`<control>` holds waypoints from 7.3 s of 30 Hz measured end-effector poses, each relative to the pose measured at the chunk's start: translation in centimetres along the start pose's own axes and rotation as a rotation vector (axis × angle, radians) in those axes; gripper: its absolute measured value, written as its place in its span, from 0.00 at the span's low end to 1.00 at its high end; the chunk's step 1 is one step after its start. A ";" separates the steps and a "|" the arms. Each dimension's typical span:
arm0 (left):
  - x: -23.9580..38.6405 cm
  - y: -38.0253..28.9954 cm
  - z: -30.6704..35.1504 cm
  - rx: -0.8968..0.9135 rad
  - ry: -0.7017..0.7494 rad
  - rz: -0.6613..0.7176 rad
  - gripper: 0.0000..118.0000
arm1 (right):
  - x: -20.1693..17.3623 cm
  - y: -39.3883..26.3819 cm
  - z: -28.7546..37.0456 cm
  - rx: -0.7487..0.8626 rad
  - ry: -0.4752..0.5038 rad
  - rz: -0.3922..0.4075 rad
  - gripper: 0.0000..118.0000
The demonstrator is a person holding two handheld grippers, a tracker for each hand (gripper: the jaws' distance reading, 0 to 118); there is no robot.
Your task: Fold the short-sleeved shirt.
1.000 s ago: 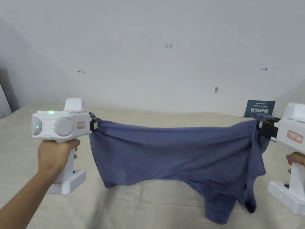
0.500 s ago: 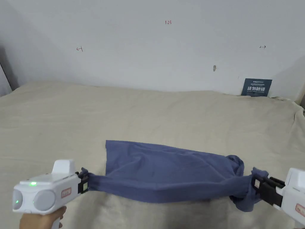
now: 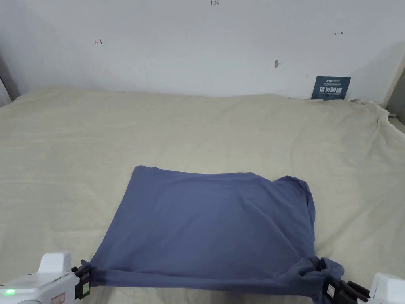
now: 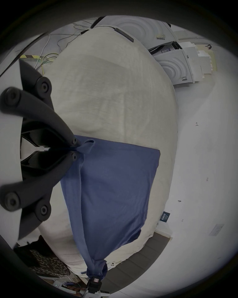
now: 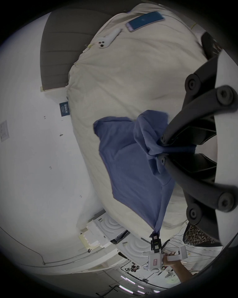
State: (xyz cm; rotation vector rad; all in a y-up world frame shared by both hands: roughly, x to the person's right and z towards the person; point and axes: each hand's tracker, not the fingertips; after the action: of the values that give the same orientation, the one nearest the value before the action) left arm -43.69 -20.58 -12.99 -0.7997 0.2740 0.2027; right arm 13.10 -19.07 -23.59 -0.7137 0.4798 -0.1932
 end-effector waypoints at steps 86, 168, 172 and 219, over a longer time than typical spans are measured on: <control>1.5 -6.8 -1.5 -0.192 0.092 0.061 0.74 | -9.4 4.7 4.7 0.309 -0.341 0.184 0.00; 5.0 11.9 -17.5 -0.280 0.045 -0.077 0.01 | 2.3 8.3 -19.5 -0.210 -0.410 -0.047 0.01; 4.9 12.3 -16.1 -0.270 0.038 -0.055 0.15 | 0.7 8.6 -18.3 -0.201 -0.422 -0.052 0.02; 4.7 9.7 -4.1 -0.008 0.018 -0.007 0.24 | -10.3 7.9 1.7 0.363 -0.336 0.203 0.00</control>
State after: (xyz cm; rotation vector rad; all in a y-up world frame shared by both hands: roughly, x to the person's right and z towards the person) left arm -42.64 -16.64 -23.76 -0.8109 0.2877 0.1899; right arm 5.00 -8.82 -24.08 -0.3285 0.1845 0.0322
